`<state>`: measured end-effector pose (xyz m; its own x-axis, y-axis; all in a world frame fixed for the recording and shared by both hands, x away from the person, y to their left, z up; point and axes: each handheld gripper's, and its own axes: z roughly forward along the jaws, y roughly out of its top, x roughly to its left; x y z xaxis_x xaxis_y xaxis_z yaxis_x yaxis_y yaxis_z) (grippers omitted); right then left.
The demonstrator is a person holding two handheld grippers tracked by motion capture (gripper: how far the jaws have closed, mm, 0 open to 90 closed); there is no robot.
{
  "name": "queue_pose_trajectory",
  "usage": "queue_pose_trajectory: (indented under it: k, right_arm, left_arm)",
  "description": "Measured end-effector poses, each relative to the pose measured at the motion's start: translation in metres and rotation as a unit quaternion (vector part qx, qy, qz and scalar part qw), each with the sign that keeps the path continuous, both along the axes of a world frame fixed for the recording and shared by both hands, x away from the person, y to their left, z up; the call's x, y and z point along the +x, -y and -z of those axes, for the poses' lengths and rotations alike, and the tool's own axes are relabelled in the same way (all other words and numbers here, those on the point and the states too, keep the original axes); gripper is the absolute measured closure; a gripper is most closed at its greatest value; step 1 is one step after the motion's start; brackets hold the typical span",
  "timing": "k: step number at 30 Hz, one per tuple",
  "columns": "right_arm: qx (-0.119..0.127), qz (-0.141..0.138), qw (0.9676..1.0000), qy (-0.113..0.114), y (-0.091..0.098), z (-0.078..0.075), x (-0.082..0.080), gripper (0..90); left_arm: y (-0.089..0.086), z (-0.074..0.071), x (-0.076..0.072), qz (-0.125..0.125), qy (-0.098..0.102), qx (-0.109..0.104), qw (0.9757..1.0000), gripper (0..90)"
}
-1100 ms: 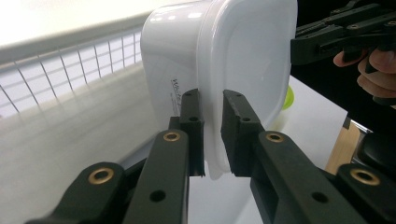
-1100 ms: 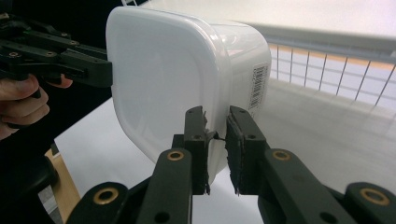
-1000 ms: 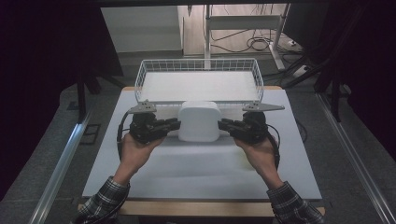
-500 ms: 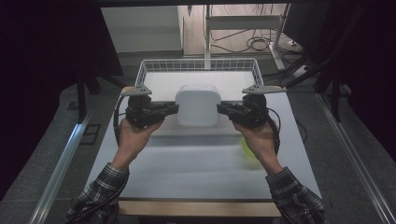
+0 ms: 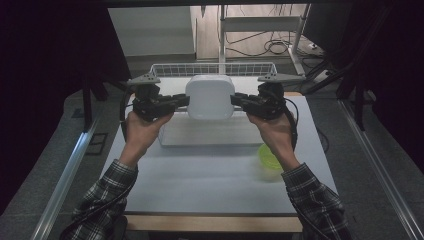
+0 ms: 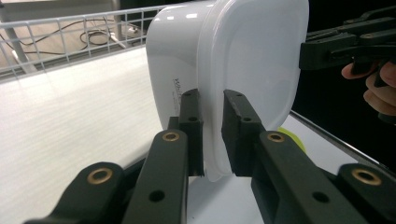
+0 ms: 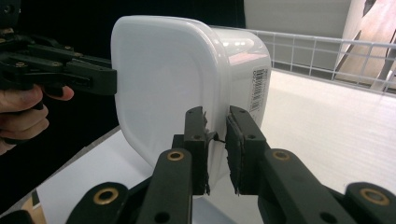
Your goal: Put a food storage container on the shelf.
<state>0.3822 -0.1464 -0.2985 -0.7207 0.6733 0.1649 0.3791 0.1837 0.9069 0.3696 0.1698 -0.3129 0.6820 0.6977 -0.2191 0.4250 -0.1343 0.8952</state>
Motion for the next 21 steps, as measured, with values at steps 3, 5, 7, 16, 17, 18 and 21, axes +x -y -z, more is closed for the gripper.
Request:
queue_pose_trajectory:
  k: [3, 5, 7, 16, 17, 18, 21]
  right_arm:
    - [0.003, 0.003, 1.0, -0.004, -0.001, -0.001, 0.008, 78.9]
    - [0.003, 0.006, 0.9999, -0.008, -0.002, 0.0, 0.015, 78.8]
    - [0.004, 0.008, 0.9999, -0.011, -0.003, 0.001, 0.019, 78.7]
    - [0.01, 0.015, 0.9996, -0.02, -0.006, 0.002, 0.033, 78.1]
    - [0.009, 0.015, 0.9997, -0.018, -0.006, 0.002, 0.034, 77.9]
    - [0.009, 0.015, 0.9997, -0.018, -0.006, 0.002, 0.034, 77.9]
    - [0.008, 0.019, 0.9996, -0.018, -0.007, 0.002, 0.036, 76.6]
  left_arm:
    - [0.0, -0.001, 0.006, -0.004, -0.007, -0.002, 1.0, 79.0]
    - [0.0, 0.0, 0.011, -0.004, -0.009, 0.0, 1.0, 78.8]
    - [0.0, 0.001, 0.017, -0.008, -0.015, -0.001, 0.9998, 78.7]
    - [-0.002, 0.004, 0.028, -0.011, -0.026, -0.012, 0.9995, 78.2]
    - [-0.003, 0.005, 0.029, -0.009, -0.027, -0.016, 0.9995, 78.1]
    - [-0.003, 0.005, 0.029, -0.009, -0.027, -0.016, 0.9995, 78.0]
    - [-0.004, 0.006, 0.031, 0.0, -0.028, -0.027, 0.9992, 77.1]
